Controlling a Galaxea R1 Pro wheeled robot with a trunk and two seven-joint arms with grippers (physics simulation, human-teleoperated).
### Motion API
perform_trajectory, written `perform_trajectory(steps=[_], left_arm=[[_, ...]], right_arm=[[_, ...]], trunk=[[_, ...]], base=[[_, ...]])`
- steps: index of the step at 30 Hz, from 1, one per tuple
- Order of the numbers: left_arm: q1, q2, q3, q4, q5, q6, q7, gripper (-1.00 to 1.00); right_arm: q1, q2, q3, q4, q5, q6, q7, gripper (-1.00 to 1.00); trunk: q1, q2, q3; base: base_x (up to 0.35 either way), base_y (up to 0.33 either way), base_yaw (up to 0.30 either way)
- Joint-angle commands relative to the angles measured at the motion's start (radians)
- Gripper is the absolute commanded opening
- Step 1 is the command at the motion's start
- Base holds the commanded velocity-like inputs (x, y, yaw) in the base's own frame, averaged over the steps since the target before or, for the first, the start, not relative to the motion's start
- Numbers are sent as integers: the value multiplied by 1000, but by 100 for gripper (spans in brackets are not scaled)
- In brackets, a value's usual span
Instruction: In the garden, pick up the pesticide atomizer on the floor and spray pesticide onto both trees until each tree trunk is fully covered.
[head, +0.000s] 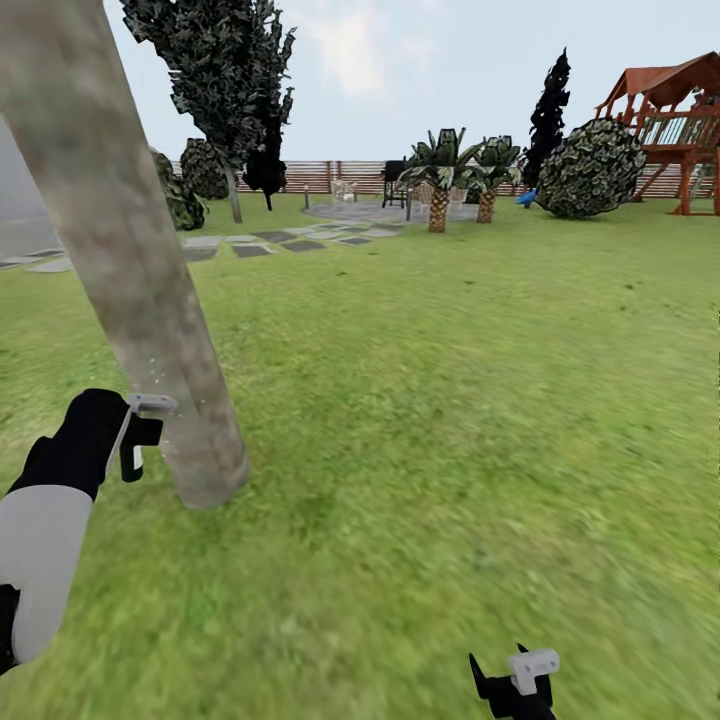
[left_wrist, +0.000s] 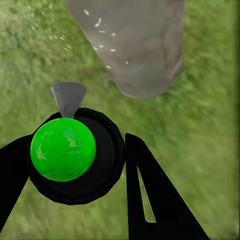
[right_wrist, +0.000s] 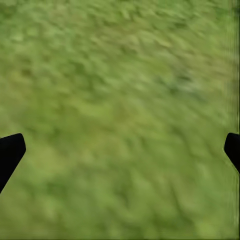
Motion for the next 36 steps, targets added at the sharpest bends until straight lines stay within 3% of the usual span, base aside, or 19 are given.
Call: perform_trajectory(steps=[1,11,24,31,36], left_arm=[[-1,0,2,-2,-11,3,-10,-100],[4,-2,-2,-2,-13,1,-2,-100],[12,-1,3,2,-13,-4,0,-100],[117,-9,5,15,-8,-14,2,-100],[131,-9,8,17,-8,-15,2,-100]], right_arm=[[-1,0,-9,1,2,-3,9,100],[-1,0,-8,2,2,-3,9,100],[-1,0,-8,1,2,-3,9,100],[-1,1,-7,2,2,-3,9,100],[-1,2,-7,2,2,-3,9,100]], trunk=[[0,0,-1],[0,0,2],[0,0,2],[0,0,2],[0,0,2]], base=[[-137,-221,0],[-112,-77,238],[109,-237,12],[2,-273,148],[70,-273,267]])
